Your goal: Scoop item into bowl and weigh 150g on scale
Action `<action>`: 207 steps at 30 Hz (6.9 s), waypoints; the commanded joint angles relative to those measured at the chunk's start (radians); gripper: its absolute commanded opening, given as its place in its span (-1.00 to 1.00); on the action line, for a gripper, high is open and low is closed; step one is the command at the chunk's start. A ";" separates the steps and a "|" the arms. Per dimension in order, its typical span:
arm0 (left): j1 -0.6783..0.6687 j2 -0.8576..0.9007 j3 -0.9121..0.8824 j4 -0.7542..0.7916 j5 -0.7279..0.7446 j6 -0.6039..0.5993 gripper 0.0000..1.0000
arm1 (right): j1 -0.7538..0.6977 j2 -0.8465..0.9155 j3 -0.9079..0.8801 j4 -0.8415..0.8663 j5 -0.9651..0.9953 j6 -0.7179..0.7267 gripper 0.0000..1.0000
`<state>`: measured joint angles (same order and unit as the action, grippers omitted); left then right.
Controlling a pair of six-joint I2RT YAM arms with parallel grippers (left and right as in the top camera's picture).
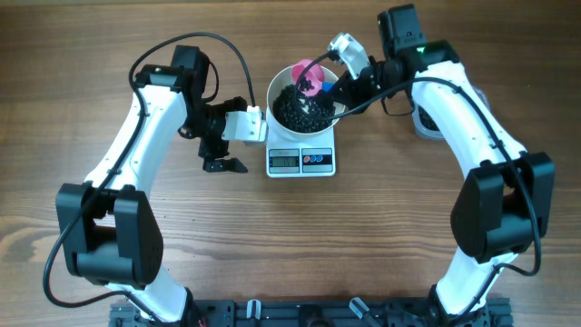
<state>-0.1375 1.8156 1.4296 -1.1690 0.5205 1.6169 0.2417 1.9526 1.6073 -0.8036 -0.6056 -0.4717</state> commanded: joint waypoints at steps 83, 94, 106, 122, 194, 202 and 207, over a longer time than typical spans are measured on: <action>-0.003 0.000 -0.006 0.000 0.002 -0.002 1.00 | -0.040 -0.090 -0.079 -0.056 -0.046 0.094 -0.92; -0.003 0.000 -0.006 0.000 0.002 -0.002 1.00 | -0.040 -0.090 -0.079 0.006 -0.046 0.093 -0.91; -0.003 0.000 -0.006 0.000 0.002 -0.002 1.00 | -0.040 -0.092 -0.076 0.016 -0.046 0.086 -0.91; -0.003 0.000 -0.006 0.000 0.002 -0.002 1.00 | -0.040 -0.094 -0.073 0.069 -0.098 -0.020 -0.91; -0.003 0.000 -0.006 0.000 0.002 -0.002 1.00 | -0.376 -0.094 -0.003 0.061 -0.529 0.334 -0.91; -0.003 0.000 -0.006 0.000 0.002 -0.002 1.00 | -0.615 -0.094 -0.003 -0.189 -0.451 0.367 -0.91; -0.003 0.000 -0.006 0.000 0.002 -0.002 1.00 | -0.658 -0.094 -0.003 -0.343 -0.192 0.369 -0.91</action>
<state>-0.1375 1.8156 1.4296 -1.1687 0.5209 1.6169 -0.4053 1.8866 1.5875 -1.0996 -0.9730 -0.1047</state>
